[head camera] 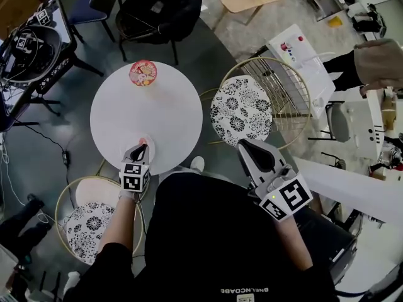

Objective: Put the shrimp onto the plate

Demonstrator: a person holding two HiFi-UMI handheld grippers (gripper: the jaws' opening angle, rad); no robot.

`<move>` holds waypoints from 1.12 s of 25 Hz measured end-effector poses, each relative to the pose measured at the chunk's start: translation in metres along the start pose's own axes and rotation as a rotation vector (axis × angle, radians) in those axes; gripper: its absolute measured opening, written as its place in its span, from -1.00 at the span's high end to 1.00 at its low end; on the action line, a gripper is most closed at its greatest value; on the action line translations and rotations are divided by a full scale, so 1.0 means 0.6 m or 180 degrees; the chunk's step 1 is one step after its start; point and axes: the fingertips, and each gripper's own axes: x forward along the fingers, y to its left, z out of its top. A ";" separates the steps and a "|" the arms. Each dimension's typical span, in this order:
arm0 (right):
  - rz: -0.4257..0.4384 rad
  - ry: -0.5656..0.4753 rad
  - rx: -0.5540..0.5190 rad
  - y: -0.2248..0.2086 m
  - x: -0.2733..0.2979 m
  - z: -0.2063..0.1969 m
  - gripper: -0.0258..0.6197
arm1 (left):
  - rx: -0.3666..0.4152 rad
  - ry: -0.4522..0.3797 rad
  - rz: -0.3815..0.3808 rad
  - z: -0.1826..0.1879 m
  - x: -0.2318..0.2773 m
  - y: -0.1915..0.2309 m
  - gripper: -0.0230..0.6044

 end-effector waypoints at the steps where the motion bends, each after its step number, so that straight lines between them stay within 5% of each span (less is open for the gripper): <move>1: -0.0014 0.0004 0.0003 -0.001 -0.001 0.000 0.85 | -0.0005 0.0043 0.0006 -0.004 0.004 0.002 0.86; 13: -0.0133 0.0046 0.0033 -0.010 -0.001 -0.007 0.85 | 0.0013 0.0373 0.0039 -0.052 0.047 0.027 0.86; 28: -0.0195 0.0048 0.0066 -0.018 -0.006 -0.009 0.85 | 0.0055 0.0477 0.0069 -0.057 0.064 0.035 0.85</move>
